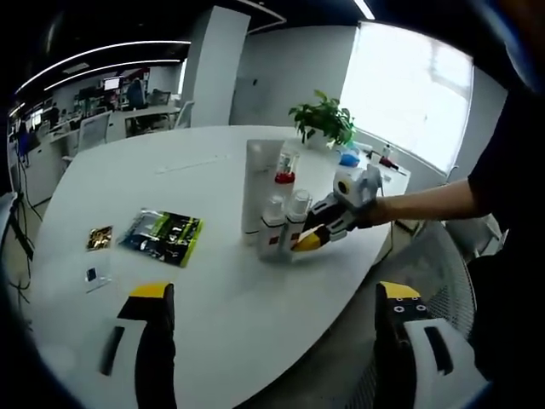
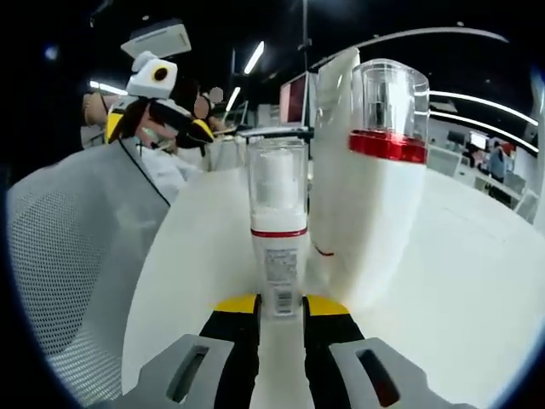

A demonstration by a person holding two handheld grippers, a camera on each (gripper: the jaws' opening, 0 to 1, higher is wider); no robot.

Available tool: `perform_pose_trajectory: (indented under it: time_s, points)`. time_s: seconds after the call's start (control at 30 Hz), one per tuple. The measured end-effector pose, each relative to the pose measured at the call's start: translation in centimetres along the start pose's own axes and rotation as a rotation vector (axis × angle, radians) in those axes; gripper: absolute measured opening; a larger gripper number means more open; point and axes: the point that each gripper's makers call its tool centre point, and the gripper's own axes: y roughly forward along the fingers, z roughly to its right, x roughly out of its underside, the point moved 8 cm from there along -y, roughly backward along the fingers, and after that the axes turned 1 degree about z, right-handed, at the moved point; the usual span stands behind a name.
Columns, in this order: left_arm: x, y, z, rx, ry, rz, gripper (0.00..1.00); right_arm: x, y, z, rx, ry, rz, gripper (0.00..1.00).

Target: Arrange the skincare products in the storage area until every visible bottle or jar stands upright without overlapping.

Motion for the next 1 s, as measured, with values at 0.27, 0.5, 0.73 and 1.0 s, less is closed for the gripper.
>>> perform_pose_trajectory:
  time_s: [0.27, 0.5, 0.73, 1.0]
  points:
    - [-0.1, 0.0, -0.2, -0.002, -0.003, 0.003, 0.90, 0.2, 0.1, 0.5, -0.011, -0.008, -0.010, 0.11]
    - [-0.2, 0.0, 0.0, 0.000, -0.008, -0.001, 0.90, 0.3, 0.0, 0.6, 0.003, 0.012, -0.018, 0.12]
    - [-1.5, -0.7, 0.1, 0.018, 0.004, -0.001, 0.90, -0.4, -1.3, -0.5, 0.030, 0.051, -0.050, 0.17]
    - [-2.2, -0.8, 0.3, 0.032, 0.005, 0.022, 0.90, -0.5, -3.1, -1.4, 0.099, 0.204, -0.140, 0.26]
